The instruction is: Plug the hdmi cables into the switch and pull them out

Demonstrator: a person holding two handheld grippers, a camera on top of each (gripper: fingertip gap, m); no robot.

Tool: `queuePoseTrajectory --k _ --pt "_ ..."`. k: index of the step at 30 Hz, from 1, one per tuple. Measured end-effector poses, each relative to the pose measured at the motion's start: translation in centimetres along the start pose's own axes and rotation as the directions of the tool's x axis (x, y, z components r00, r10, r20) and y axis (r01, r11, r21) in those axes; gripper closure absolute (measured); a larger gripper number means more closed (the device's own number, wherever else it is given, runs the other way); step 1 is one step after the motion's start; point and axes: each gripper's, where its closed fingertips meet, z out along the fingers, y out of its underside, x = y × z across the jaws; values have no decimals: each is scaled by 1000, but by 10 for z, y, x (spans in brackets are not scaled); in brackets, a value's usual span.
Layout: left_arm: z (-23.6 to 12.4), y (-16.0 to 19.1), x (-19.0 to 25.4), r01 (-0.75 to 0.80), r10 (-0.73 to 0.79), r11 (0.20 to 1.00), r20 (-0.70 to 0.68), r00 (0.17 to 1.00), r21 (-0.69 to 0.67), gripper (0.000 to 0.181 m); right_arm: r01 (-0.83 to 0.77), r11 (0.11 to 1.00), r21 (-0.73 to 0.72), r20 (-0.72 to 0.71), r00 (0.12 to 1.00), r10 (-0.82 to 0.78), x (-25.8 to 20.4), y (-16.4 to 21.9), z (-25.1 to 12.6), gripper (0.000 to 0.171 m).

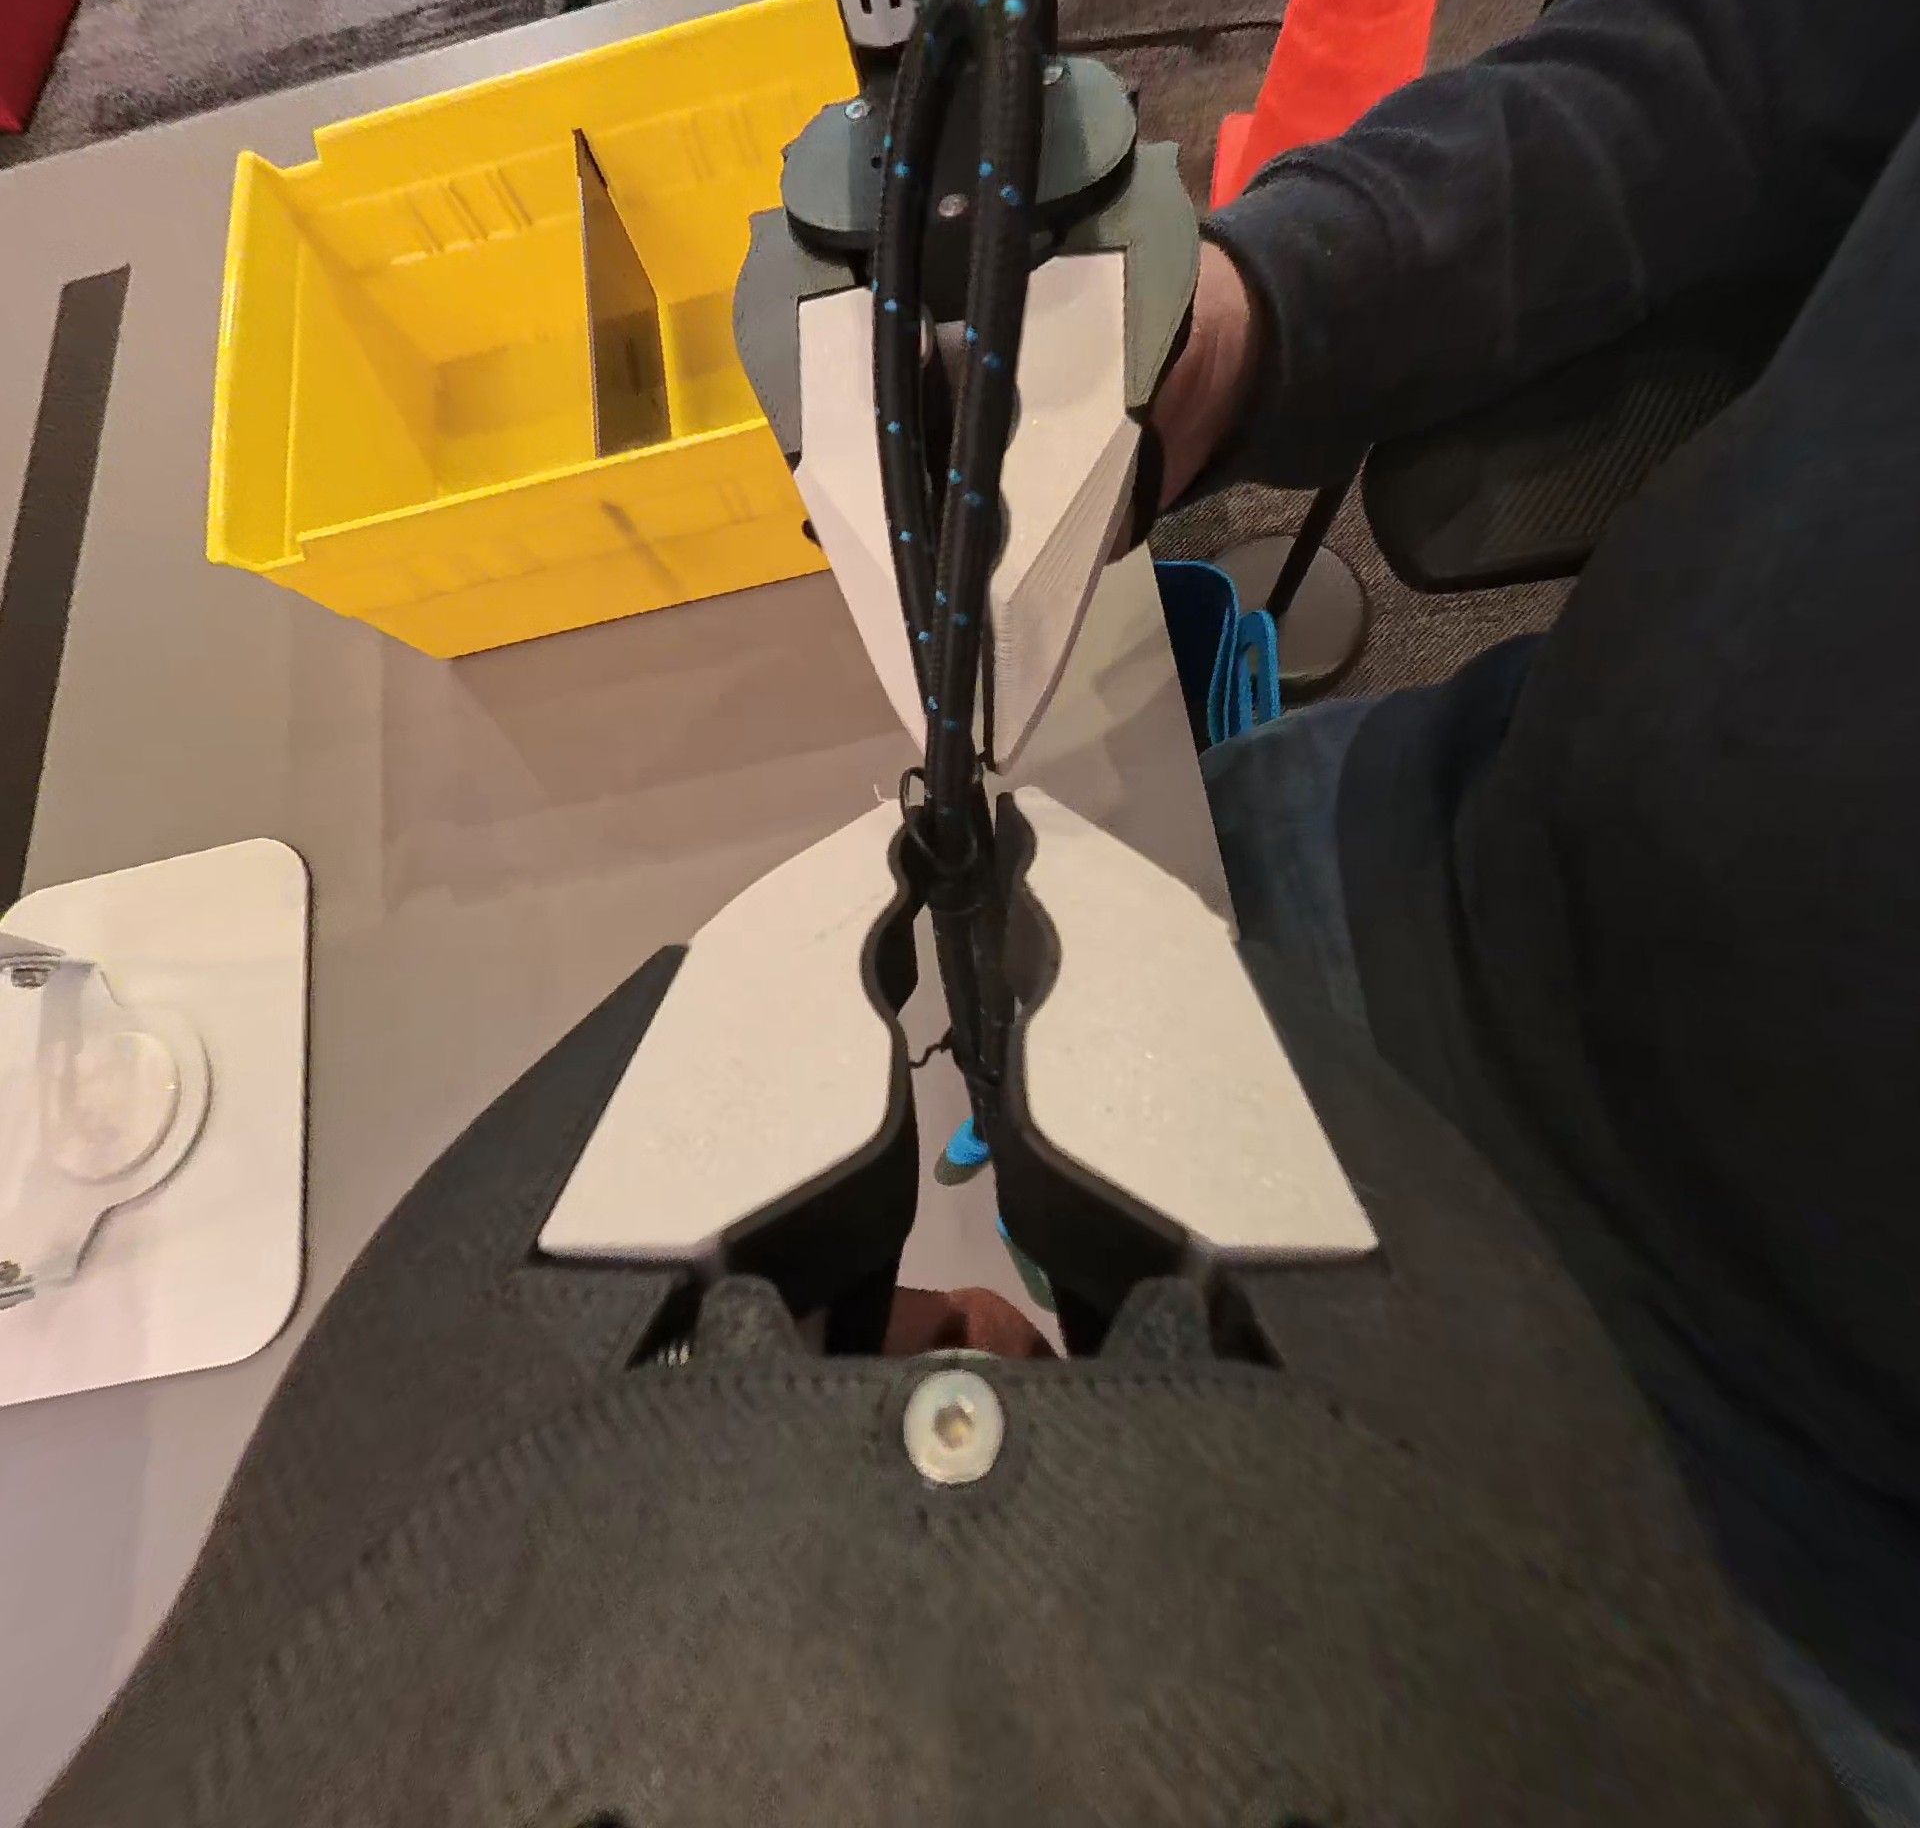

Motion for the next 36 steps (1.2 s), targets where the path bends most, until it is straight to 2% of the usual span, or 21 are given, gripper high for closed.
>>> queuePoseTrajectory --k 4,10,13,19,29,36 --pt "2 -1 -2 -44 46 998 52 998 -48 170 -4 1000 18 -19 1000 5 0 -2 -3 170" --pt "-2 -5 -10 -79 93 992 138 986 -102 170 -95 987 129 7 996 95 1 -16 -16 171" --pt "-1 -3 -10 -84 100 990 132 986 -117 170 -97 989 113 -5 995 98 3 -13 -17 171" --pt "-4 -9 -13 -102 119 989 156 981 -109 170 -116 979 168 -24 992 122 6 -19 -25 171" --pt "-4 -10 -12 -163 191 970 152 970 -180 170 -142 962 233 -39 987 155 6 -20 -31 171" --pt "0 -4 -10 -153 179 961 101 979 -229 170 -155 962 227 -50 984 170 8 -11 -30 167"
